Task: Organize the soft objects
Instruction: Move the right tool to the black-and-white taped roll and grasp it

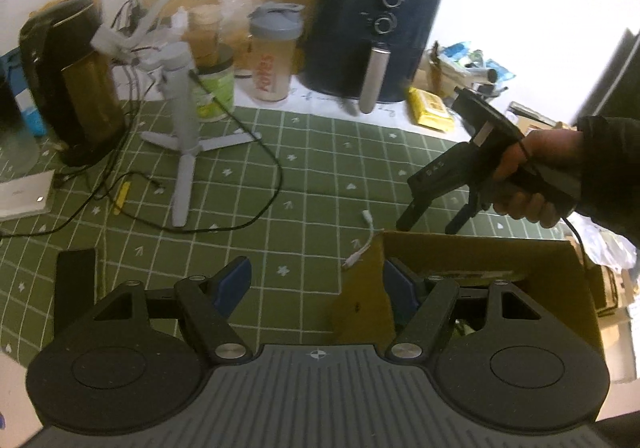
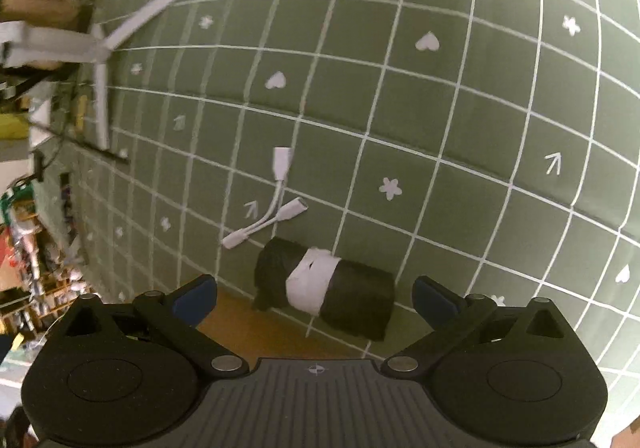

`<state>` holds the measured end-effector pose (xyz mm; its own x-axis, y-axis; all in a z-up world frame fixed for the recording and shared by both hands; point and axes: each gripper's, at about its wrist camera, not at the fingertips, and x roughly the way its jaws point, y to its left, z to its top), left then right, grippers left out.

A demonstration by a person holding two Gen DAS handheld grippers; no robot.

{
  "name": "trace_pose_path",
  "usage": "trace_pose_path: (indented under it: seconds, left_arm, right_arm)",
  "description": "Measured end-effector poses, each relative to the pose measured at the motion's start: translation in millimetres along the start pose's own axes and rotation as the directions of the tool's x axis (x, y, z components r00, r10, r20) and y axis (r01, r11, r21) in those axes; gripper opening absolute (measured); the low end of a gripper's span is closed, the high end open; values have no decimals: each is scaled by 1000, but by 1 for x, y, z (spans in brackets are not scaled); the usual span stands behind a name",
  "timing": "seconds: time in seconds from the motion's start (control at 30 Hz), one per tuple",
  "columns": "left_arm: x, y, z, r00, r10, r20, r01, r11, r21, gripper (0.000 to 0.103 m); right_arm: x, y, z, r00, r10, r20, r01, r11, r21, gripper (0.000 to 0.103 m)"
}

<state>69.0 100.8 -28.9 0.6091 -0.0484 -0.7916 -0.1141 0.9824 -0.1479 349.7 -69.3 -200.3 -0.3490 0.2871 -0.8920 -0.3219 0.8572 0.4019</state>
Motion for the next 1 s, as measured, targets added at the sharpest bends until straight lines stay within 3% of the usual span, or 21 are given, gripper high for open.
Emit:
trace_pose_path:
  seconds: [0.3, 0.43, 0.57, 0.6, 0.73, 1.0]
  left_arm:
    - [-3, 12, -6, 1000, 26, -9, -26, 998, -49, 72]
    - [-2, 14, -7, 999, 29, -12, -30, 998, -57, 72]
    - [-1, 13, -7, 1000, 26, -11, -27, 998, -54, 72]
    - [-1, 13, -7, 1000, 24, -9, -25, 998, -51, 72]
    - [0, 11, -6, 1000, 15, -3, -15, 999, -42, 72]
    - [5, 8, 2, 1000, -2, 5, 2, 1000, -12, 72]
  right_arm:
    - [43, 2, 16, 989, -63, -135, 81, 988, 128, 103]
    - [55, 7, 17, 976, -118, -182, 143, 981, 131, 102]
    - [55, 11, 19, 966, -174, -193, 204, 967, 150, 92]
    - [55, 12, 20, 965, -177, -192, 206, 967, 146, 88]
    - [46, 12, 22, 973, -160, -166, 185, 972, 147, 86]
    - [1, -3, 5, 992, -124, 12, 121, 984, 129, 85]
